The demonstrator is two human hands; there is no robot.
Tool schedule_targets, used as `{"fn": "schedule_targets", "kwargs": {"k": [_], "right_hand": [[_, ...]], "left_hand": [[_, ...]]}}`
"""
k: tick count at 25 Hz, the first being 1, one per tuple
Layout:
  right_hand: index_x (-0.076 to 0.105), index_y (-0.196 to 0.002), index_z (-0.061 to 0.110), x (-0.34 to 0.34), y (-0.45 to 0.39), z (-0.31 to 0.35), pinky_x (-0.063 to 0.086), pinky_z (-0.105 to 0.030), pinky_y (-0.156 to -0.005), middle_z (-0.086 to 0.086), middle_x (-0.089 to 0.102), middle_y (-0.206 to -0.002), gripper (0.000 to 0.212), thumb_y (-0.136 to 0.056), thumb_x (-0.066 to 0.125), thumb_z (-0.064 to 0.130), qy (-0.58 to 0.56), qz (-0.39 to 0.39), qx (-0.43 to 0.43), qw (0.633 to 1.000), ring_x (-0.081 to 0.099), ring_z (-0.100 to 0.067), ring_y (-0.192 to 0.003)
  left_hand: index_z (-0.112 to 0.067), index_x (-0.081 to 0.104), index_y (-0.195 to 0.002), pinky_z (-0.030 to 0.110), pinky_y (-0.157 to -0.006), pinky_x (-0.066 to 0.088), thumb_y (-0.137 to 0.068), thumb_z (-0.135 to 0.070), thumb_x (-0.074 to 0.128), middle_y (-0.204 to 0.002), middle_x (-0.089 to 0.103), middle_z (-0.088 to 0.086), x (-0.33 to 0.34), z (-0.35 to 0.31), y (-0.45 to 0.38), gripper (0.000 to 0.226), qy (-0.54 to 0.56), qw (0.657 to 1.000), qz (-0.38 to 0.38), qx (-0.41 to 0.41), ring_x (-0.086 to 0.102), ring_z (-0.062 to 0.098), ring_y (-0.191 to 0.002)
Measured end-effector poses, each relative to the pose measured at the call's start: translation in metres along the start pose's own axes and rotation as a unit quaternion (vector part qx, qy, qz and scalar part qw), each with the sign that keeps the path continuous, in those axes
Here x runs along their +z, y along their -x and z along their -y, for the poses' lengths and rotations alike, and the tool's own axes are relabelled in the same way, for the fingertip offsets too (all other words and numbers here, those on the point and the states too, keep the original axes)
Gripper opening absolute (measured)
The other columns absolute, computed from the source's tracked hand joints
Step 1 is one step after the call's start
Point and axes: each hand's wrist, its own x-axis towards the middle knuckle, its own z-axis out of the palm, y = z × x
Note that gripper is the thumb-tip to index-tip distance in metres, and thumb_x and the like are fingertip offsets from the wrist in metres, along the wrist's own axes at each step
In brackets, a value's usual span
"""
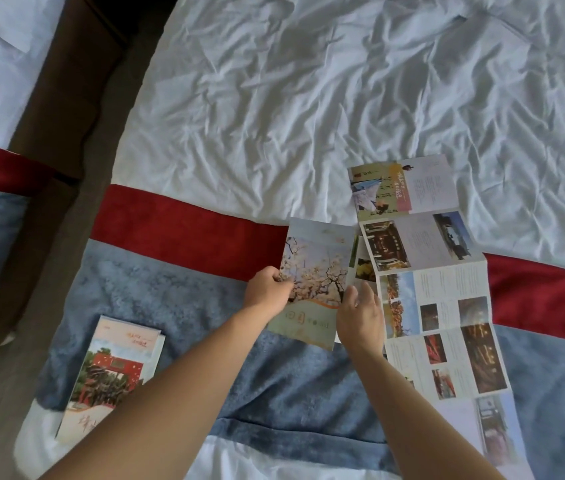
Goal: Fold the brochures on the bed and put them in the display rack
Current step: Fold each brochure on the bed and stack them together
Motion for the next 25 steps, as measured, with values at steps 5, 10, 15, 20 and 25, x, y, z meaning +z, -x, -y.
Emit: {"fn": "schedule_targets", "kwargs": {"k": [5,10,15,20,25], "right_hand": [[0.042,-0.098,0.014,0.002,0.001,0.0,0.044,-0.054,-0.099,-0.018,0.05,-0.139,0.025,-0.098,0.026,0.033,0.029,0.012,-0.03,0.999,0.048,-0.035,-0.12],[0.047,-0.104,0.019,0.0,0.004,0.004,0.049,-0.056,-0.09,-0.015,0.06,-0.112,0.053,-0.083,0.015,0.056,-0.061,-0.007,0.02,0.998,0.059,-0.035,-0.1],[0.037,-0.148,0.012,0.013,0.006,0.009,0.038,-0.048,-0.109,-0.013,0.045,-0.149,0.049,-0.103,0.037,0.031,-0.044,0.032,0.02,0.998,0.044,-0.032,-0.133],[0.031,-0.153,0.015,0.039,0.017,0.028,0.037,-0.047,-0.108,-0.013,0.04,-0.15,0.062,-0.097,0.049,0.034,0.017,0.04,-0.015,0.999,0.039,-0.03,-0.135],[0.026,-0.155,0.014,0.056,0.023,0.041,0.033,-0.048,-0.113,-0.012,0.036,-0.155,0.066,-0.099,0.047,0.041,0.022,0.069,-0.032,0.997,0.034,-0.03,-0.141]], "left_hand": [[-0.02,0.042,-0.147,0.025,-0.076,0.042,-0.09,-0.029,0.065,-0.129,0.059,-0.002,0.018,0.001,-0.006,0.061,0.042,0.998,0.037,-0.013,0.059,0.017,-0.11],[-0.023,0.063,-0.104,0.027,-0.059,0.05,-0.09,-0.02,0.063,-0.1,0.068,-0.004,0.018,0.006,-0.018,0.015,0.039,0.998,-0.012,-0.037,0.065,0.012,-0.081],[-0.024,0.062,-0.085,0.023,-0.053,0.041,-0.091,-0.011,0.053,-0.096,0.068,-0.004,-0.021,0.027,-0.023,0.018,-0.022,0.995,-0.086,-0.051,0.058,0.008,-0.069],[-0.013,0.062,-0.102,0.034,-0.067,0.042,-0.091,-0.012,0.045,-0.099,0.065,0.007,-0.11,0.08,-0.03,0.02,-0.034,0.976,-0.172,-0.126,0.059,0.028,-0.085],[-0.016,0.054,-0.091,0.033,-0.058,0.038,-0.089,-0.009,0.041,-0.089,0.06,0.005,-0.125,0.086,-0.023,0.015,0.07,0.968,-0.206,-0.124,0.056,0.025,-0.075]]}}
